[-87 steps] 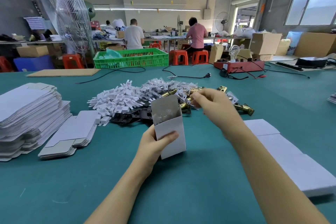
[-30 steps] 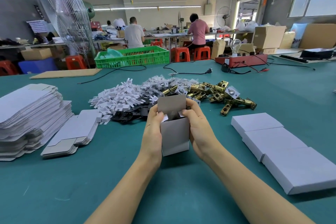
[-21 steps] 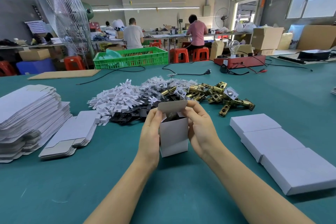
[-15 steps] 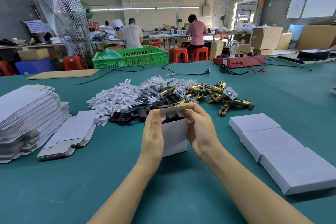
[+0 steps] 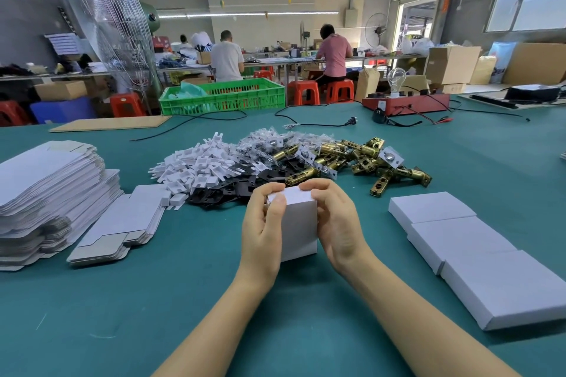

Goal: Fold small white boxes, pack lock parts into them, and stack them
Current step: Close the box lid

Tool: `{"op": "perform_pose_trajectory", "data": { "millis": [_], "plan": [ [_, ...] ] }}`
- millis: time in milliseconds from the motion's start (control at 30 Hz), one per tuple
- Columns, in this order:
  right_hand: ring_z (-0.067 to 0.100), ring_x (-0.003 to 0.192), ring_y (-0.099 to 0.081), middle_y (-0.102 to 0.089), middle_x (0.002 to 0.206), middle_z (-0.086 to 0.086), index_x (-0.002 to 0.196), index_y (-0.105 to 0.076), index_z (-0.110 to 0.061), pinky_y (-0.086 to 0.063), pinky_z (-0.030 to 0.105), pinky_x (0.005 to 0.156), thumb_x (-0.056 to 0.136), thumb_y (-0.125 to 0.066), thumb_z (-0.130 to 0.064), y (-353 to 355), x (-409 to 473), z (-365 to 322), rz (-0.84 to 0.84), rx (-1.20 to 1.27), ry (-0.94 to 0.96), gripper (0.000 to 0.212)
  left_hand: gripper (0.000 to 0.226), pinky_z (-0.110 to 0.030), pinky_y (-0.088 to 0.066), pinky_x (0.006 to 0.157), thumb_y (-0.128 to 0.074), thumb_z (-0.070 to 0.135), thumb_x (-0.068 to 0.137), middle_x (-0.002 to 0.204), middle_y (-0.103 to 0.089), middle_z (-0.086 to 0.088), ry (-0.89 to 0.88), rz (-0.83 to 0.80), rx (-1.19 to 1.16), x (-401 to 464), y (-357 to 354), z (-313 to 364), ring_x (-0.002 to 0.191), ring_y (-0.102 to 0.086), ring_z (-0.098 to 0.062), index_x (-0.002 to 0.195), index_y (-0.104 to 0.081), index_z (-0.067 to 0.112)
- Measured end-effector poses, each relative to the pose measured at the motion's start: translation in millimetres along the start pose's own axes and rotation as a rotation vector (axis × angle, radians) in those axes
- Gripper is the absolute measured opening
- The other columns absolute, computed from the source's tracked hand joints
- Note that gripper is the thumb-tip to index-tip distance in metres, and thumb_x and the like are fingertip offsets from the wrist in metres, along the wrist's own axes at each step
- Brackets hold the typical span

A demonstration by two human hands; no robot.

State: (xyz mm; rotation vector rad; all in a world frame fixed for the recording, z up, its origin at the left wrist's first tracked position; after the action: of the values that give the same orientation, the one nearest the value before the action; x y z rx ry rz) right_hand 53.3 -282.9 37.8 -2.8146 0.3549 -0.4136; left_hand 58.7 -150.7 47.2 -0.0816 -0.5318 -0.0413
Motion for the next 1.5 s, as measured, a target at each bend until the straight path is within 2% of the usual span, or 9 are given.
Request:
{"op": "perform_pose_trajectory", "data": {
  "millis": [133,267,367,567,700,833,1100,1300,1500],
  "plan": [
    [0.016,0.086,-0.050,-0.064,0.089,-0.007,0.084,-0.068,-0.032,-0.036,0.034,0.076,0.077,-0.050,-0.029,-1.0,-0.9,1.6,-0.032,-0.095,0.042,0.020,0.019,-0.006,-0.039,0.079,-0.040,0.037,0.093,0.098,-0.057,0.038,-0.017,0.022,0.066,-0.1,2.4,-2.9,0.093,-0.054,0.010,0.107,-0.052,0.038],
    [0.001,0.075,-0.054,-0.062,0.080,-0.018,0.098,-0.062,-0.036,-0.042,0.013,0.069,0.087,-0.048,-0.028,0.4,-15.2,-10.5,0.060,-0.274,0.301,0.019,0.019,-0.008,-0.040,0.081,-0.039,0.038,0.094,0.100,-0.056,0.039,-0.020,0.014,0.094,0.7,4.6,-5.4,0.096,-0.053,0.009,0.110,-0.049,0.040],
    [-0.003,0.080,-0.057,-0.063,0.085,-0.019,0.104,-0.053,-0.040,-0.041,0.008,0.070,0.092,-0.047,-0.031,-1.1,-21.8,-14.3,0.104,-0.384,0.401,0.016,0.020,-0.010,-0.041,0.085,-0.036,0.040,0.096,0.105,-0.055,0.039,-0.035,0.004,0.132,1.0,4.8,-3.3,0.099,-0.053,0.008,0.110,-0.050,0.042],
    [0.001,0.080,-0.057,-0.063,0.089,-0.015,0.105,-0.054,-0.041,-0.040,0.009,0.071,0.095,-0.047,-0.031,-4.4,-23.8,-22.4,0.116,-0.426,0.498,0.016,0.018,-0.008,-0.040,0.075,-0.038,0.042,0.097,0.096,-0.060,0.033,-0.060,0.031,0.125,3.1,8.3,1.9,0.086,-0.053,0.008,0.105,-0.054,0.042],
    [0.001,0.073,-0.053,-0.063,0.090,-0.010,0.108,-0.057,-0.034,-0.039,0.012,0.069,0.095,-0.046,-0.030,-5.3,-23.0,-23.1,0.121,-0.419,0.509,0.017,0.018,-0.005,-0.037,0.081,-0.037,0.036,0.098,0.100,-0.057,0.037,-0.078,0.016,0.108,4.8,5.9,3.2,0.092,-0.052,0.010,0.106,-0.052,0.039],
    [0.005,0.062,-0.050,-0.058,0.078,-0.013,0.101,-0.054,-0.043,-0.040,0.015,0.060,0.094,-0.051,-0.030,-3.1,-25.1,-28.3,0.170,-0.422,0.536,0.014,0.020,-0.001,-0.034,0.084,-0.038,0.027,0.100,0.103,-0.057,0.038,-0.104,-0.009,0.089,5.3,4.4,5.5,0.097,-0.051,0.014,0.106,-0.053,0.039],
    [0.009,0.089,-0.059,-0.063,0.095,0.000,0.103,-0.063,-0.013,-0.046,0.020,0.078,0.096,-0.049,-0.020,-3.9,-28.7,-28.5,0.188,-0.496,0.629,0.017,0.021,-0.004,-0.037,0.082,-0.041,0.023,0.098,0.097,-0.060,0.034,-0.114,-0.021,0.083,3.5,4.9,3.3,0.092,-0.053,0.011,0.099,-0.056,0.036],
    [0.015,0.088,-0.057,-0.060,0.095,0.000,0.102,-0.063,-0.012,-0.044,0.018,0.076,0.096,-0.048,-0.022,-3.8,-31.2,-31.6,0.197,-0.537,0.704,0.019,0.018,-0.005,-0.037,0.080,-0.041,0.027,0.097,0.097,-0.062,0.030,-0.098,-0.035,0.073,4.2,5.4,3.0,0.091,-0.054,0.009,0.099,-0.058,0.035],
    [0.016,0.092,-0.058,-0.059,0.097,-0.001,0.104,-0.057,-0.025,-0.045,0.019,0.079,0.097,-0.045,-0.027,-4.3,-29.8,-29.3,0.177,-0.511,0.694,0.014,0.018,-0.006,-0.038,0.080,-0.043,0.023,0.097,0.095,-0.063,0.030,-0.116,-0.051,0.058,2.7,7.1,4.5,0.089,-0.055,0.009,0.099,-0.059,0.030]
  ]
}}
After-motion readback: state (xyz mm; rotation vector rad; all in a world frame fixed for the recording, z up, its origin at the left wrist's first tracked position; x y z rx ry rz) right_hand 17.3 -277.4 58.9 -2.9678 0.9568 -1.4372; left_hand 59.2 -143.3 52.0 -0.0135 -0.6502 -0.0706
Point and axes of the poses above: each hand's wrist, its own x-axis towards the middle knuckle, its own y-axis out of the back of the hand, z = x × y, the point moved 9 cm from there along x, towards the middle knuckle
